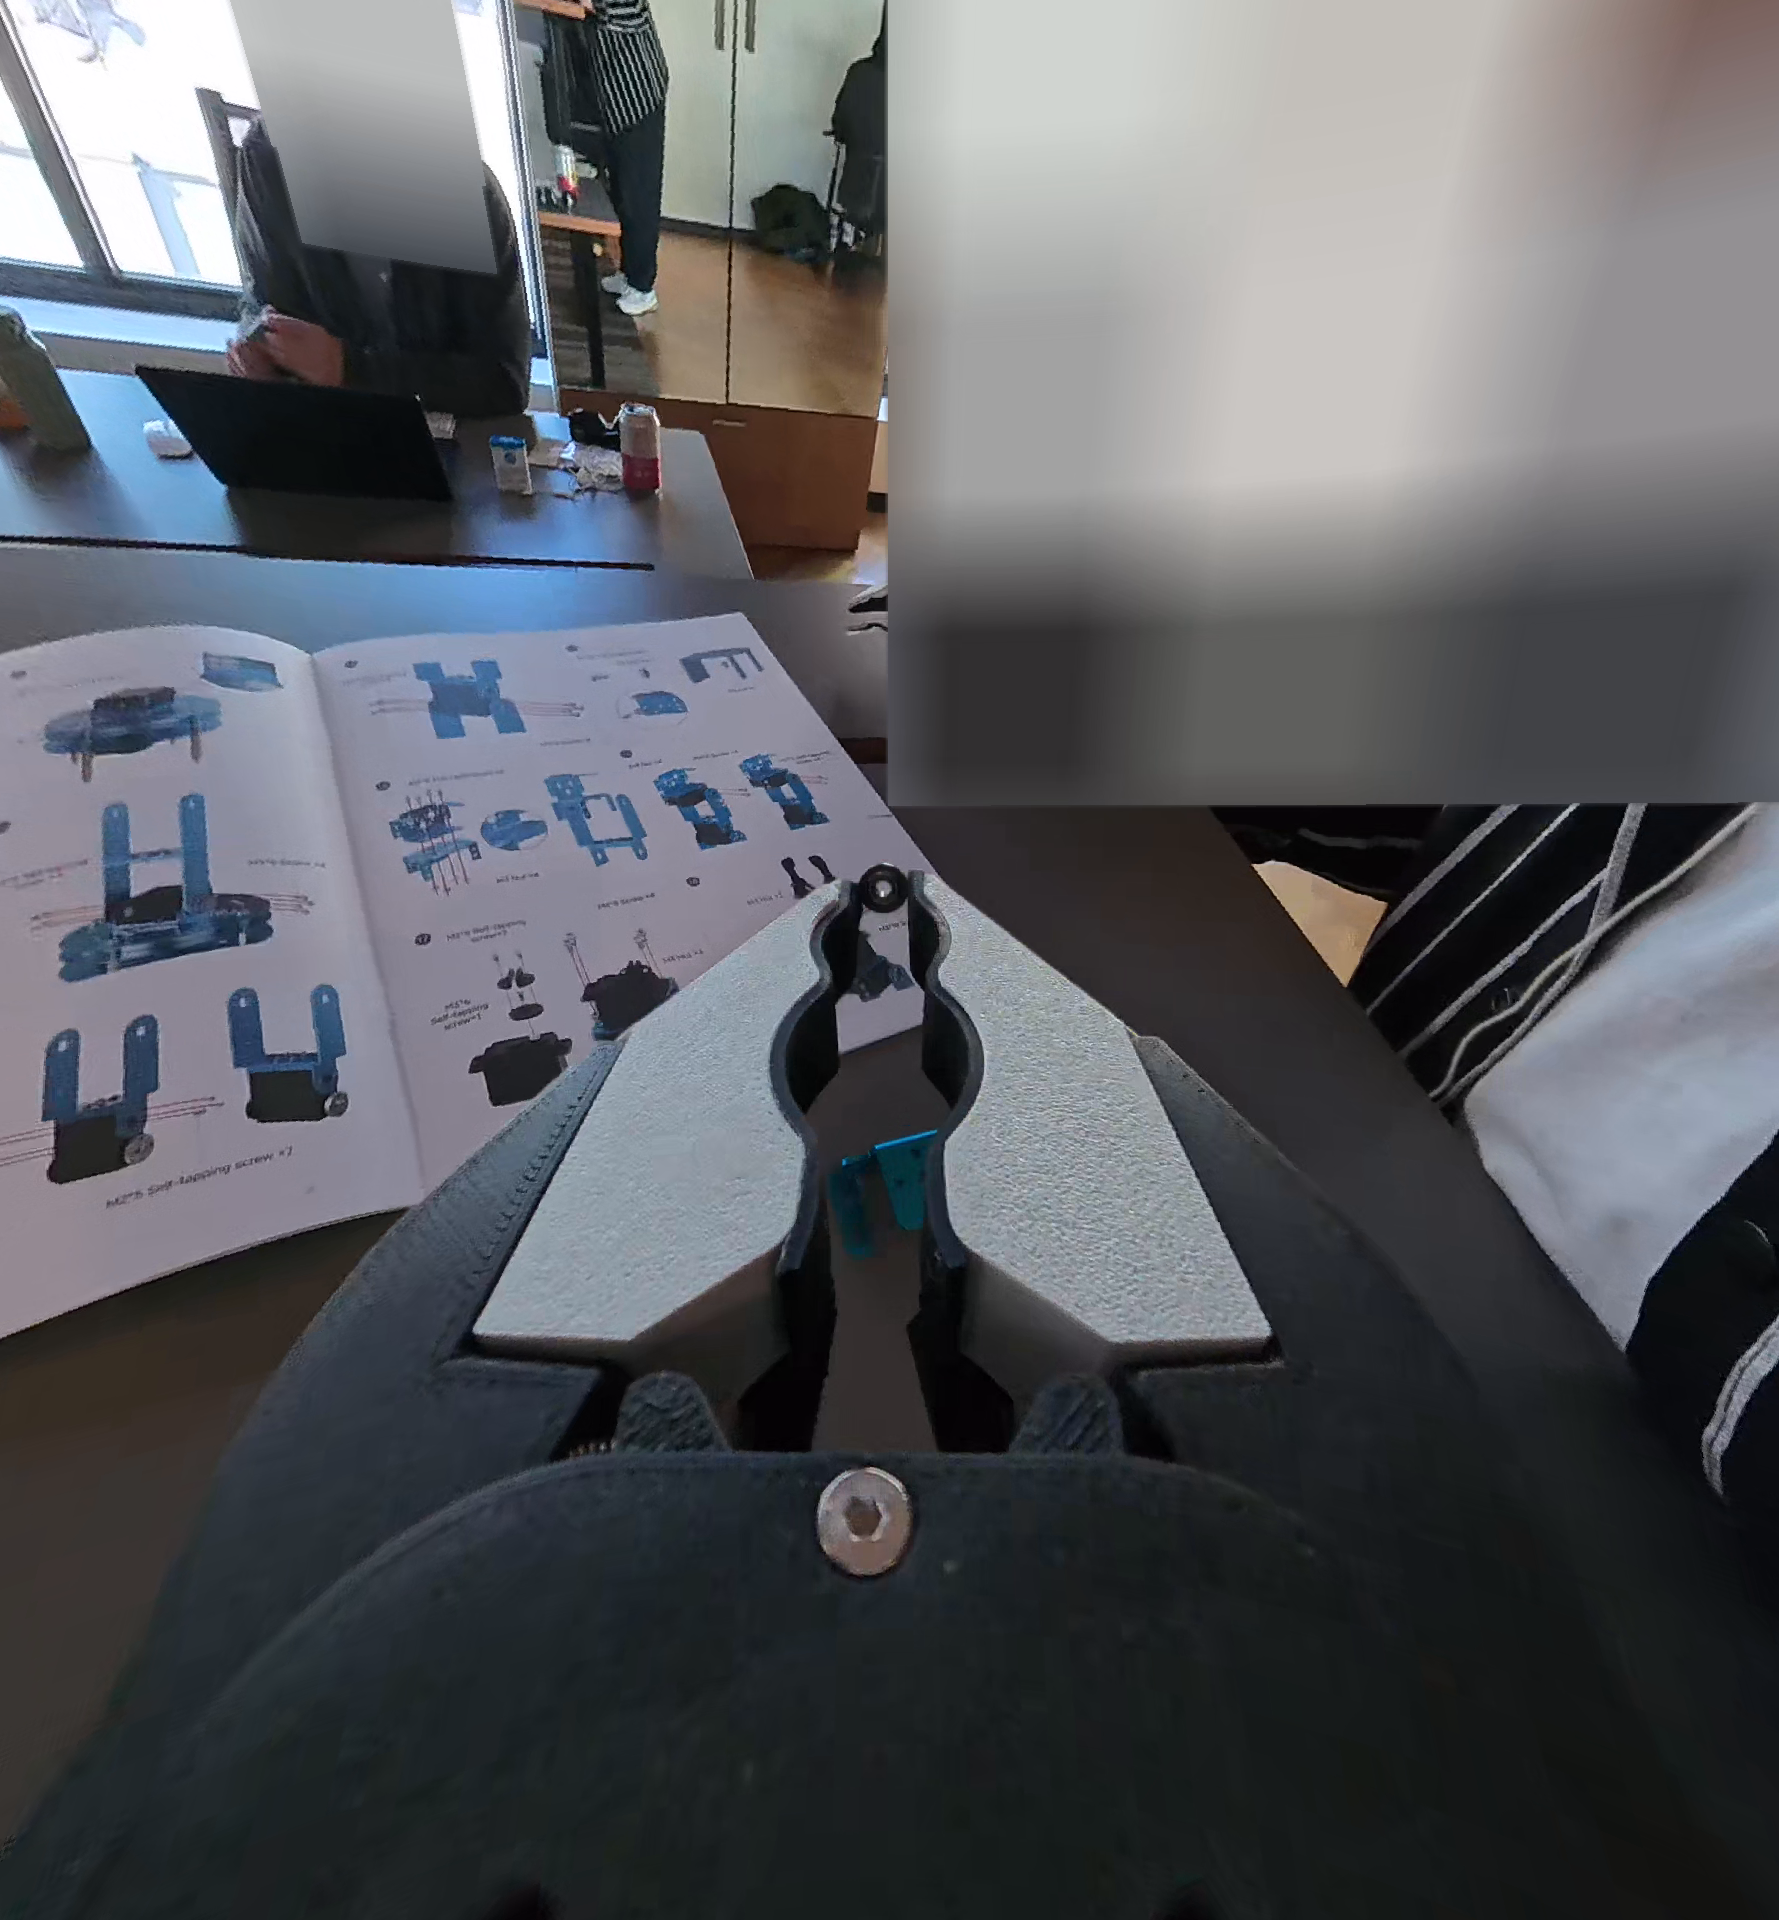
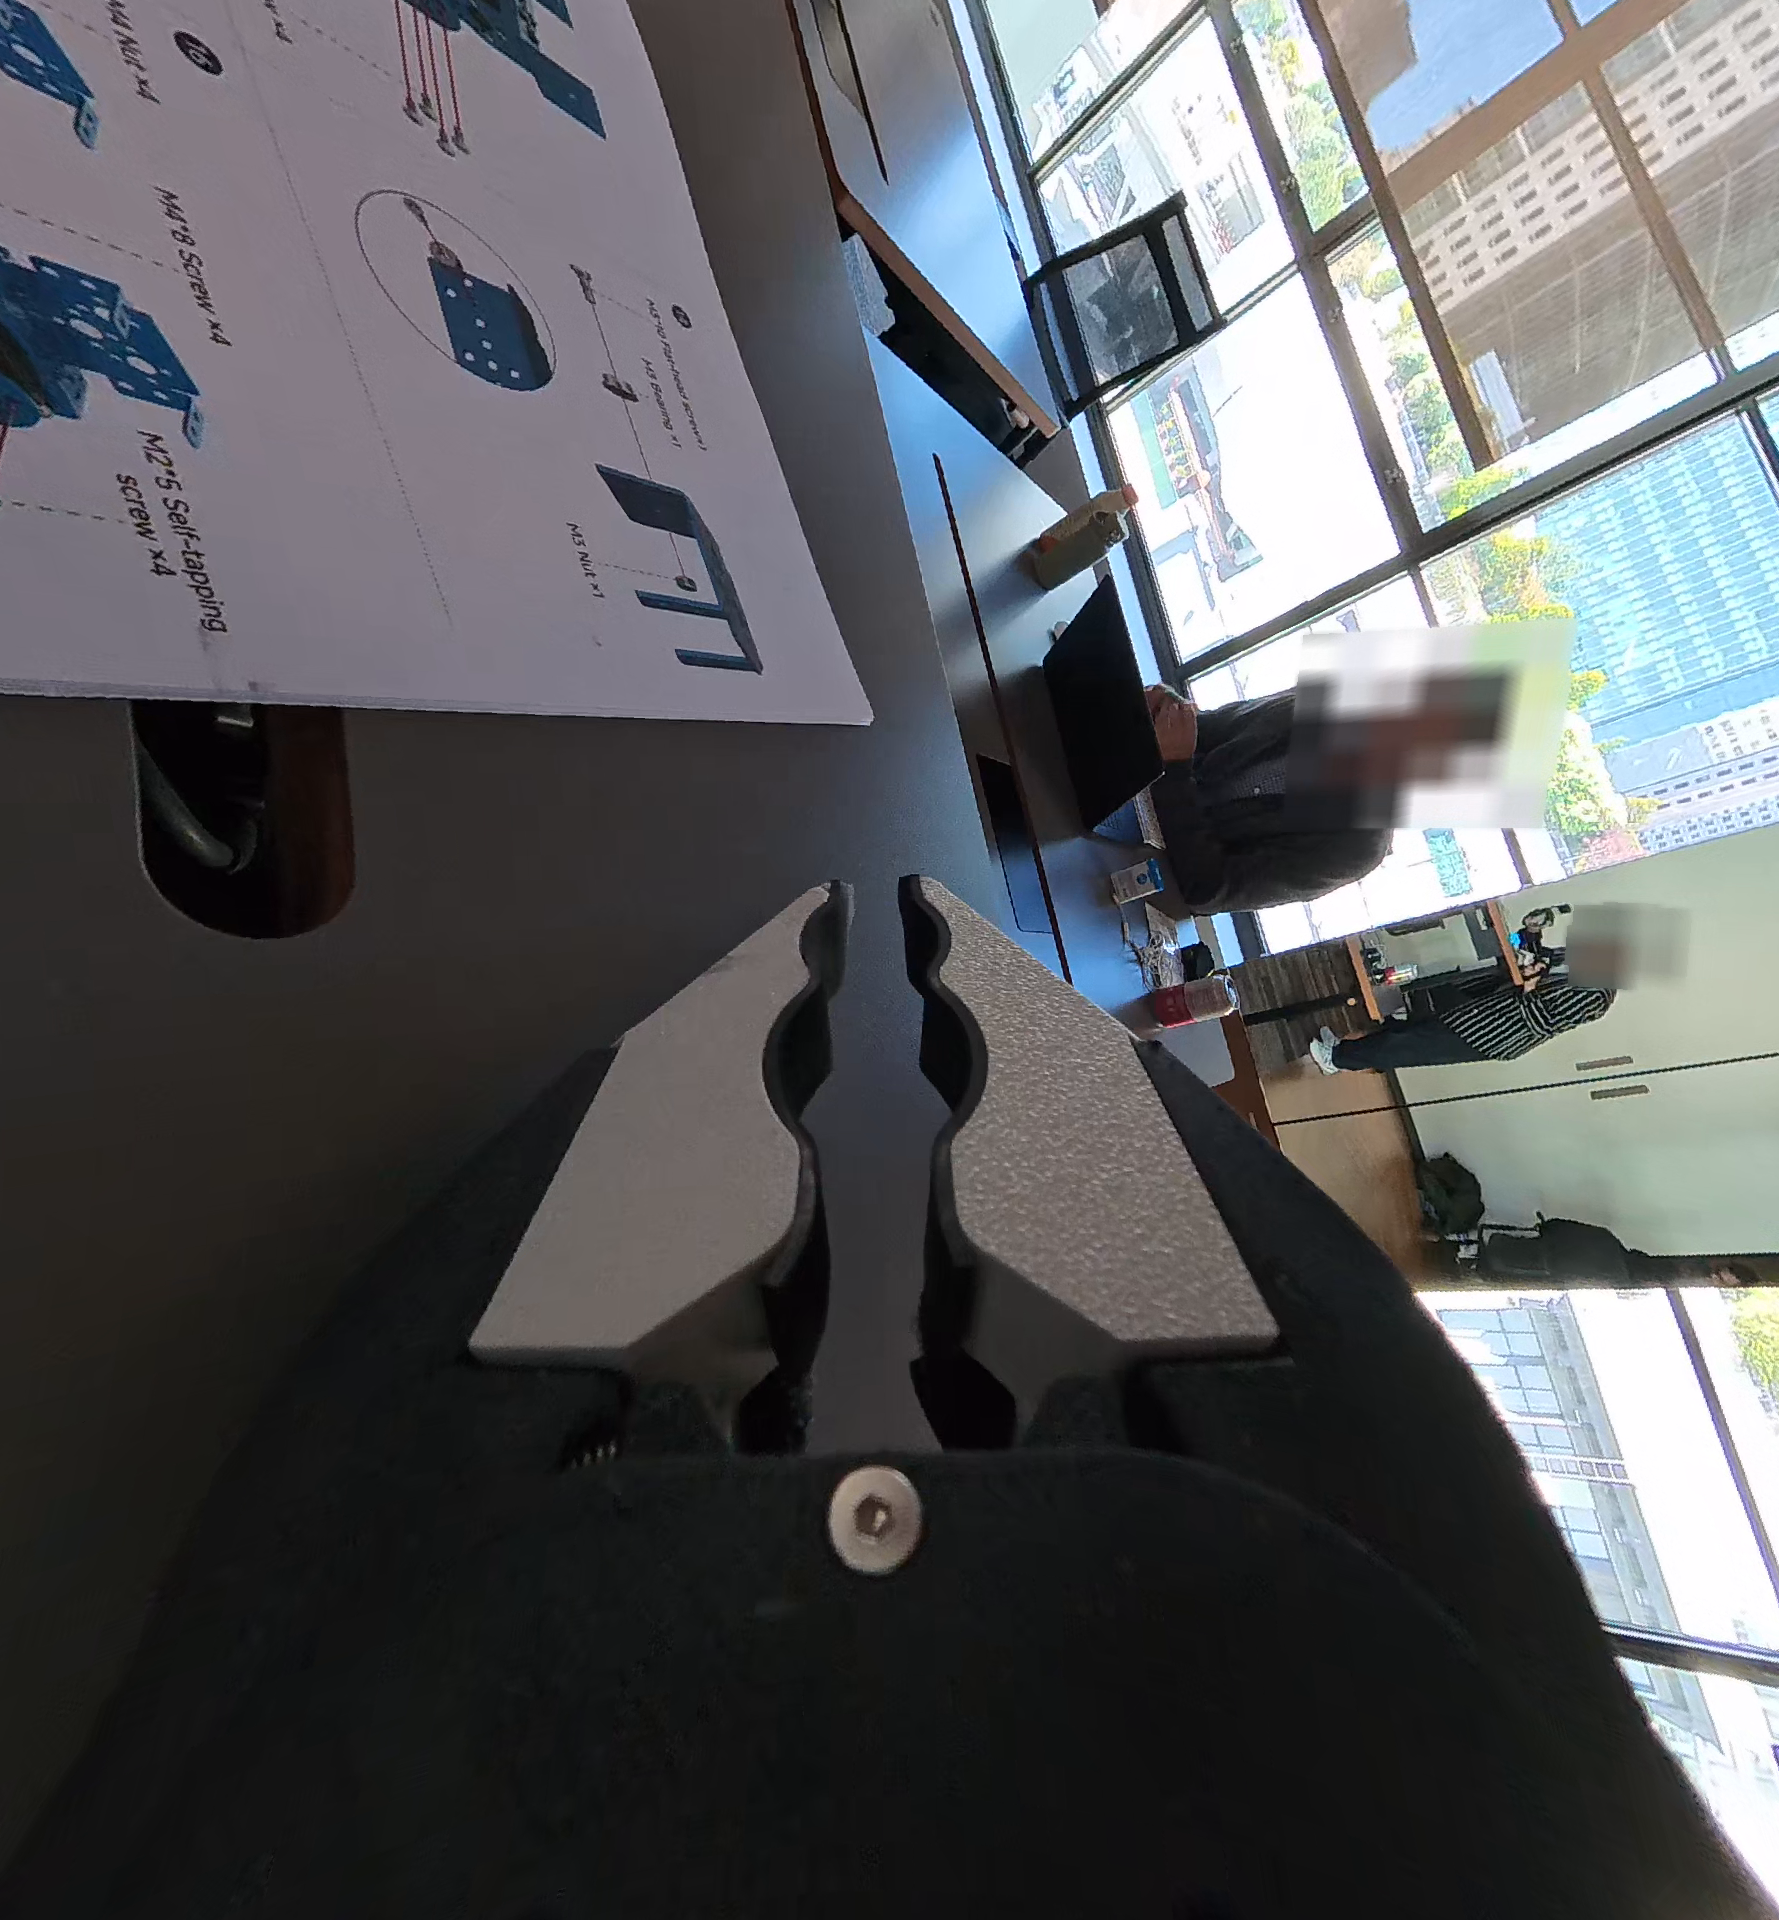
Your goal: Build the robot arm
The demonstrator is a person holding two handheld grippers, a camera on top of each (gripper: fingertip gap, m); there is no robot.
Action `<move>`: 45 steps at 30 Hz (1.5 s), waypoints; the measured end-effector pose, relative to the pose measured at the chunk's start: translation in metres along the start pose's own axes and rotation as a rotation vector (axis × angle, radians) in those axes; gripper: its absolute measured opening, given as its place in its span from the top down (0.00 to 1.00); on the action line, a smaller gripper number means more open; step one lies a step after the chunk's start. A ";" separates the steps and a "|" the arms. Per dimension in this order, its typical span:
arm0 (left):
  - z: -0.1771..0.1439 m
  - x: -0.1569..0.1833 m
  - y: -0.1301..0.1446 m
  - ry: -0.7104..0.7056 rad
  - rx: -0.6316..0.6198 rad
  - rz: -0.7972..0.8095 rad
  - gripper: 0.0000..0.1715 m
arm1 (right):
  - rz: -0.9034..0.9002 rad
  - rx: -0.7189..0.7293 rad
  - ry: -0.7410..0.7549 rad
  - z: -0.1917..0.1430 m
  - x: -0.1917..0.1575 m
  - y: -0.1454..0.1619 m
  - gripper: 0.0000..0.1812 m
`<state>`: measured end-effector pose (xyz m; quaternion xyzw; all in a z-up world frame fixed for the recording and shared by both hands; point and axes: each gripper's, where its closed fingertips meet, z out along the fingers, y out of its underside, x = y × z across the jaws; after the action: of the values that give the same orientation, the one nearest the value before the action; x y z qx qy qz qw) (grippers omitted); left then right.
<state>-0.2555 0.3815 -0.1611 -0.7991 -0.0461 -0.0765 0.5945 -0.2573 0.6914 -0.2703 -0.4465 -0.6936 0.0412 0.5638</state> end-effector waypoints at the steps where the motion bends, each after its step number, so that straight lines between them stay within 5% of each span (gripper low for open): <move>1: -0.001 0.000 -0.001 -0.005 0.002 0.007 0.95 | -0.001 0.000 0.000 0.000 0.000 0.000 0.95; 14: -0.016 0.005 -0.002 -0.182 -0.211 0.226 0.95 | -0.010 -0.001 -0.001 0.002 -0.001 0.000 0.96; 19: -0.017 0.018 -0.015 -0.160 -0.121 0.077 0.95 | -0.008 0.096 -0.049 -0.004 -0.006 -0.014 0.94; 22: -0.016 0.034 -0.021 -0.047 0.000 -0.157 0.95 | 0.088 0.381 -0.371 -0.056 -0.043 -0.075 0.87; 25: -0.016 0.057 -0.030 0.115 0.096 -0.348 0.95 | 0.143 0.758 -0.786 -0.165 -0.071 -0.166 0.85; 29: -0.015 0.074 -0.041 0.258 0.201 -0.519 0.95 | 0.038 1.119 -0.874 -0.251 -0.076 -0.233 0.85; 35: -0.023 0.088 -0.053 0.432 0.358 -0.690 0.96 | 0.040 1.206 -0.842 -0.267 -0.082 -0.253 0.90; 45: -0.029 0.093 -0.052 0.469 0.366 -0.717 0.95 | 0.092 1.235 -0.962 -0.280 -0.083 -0.259 0.96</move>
<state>-0.1749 0.3675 -0.0871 -0.5756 -0.1964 -0.4465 0.6563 -0.1796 0.3564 -0.0862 -0.0134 -0.6941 0.6317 0.3451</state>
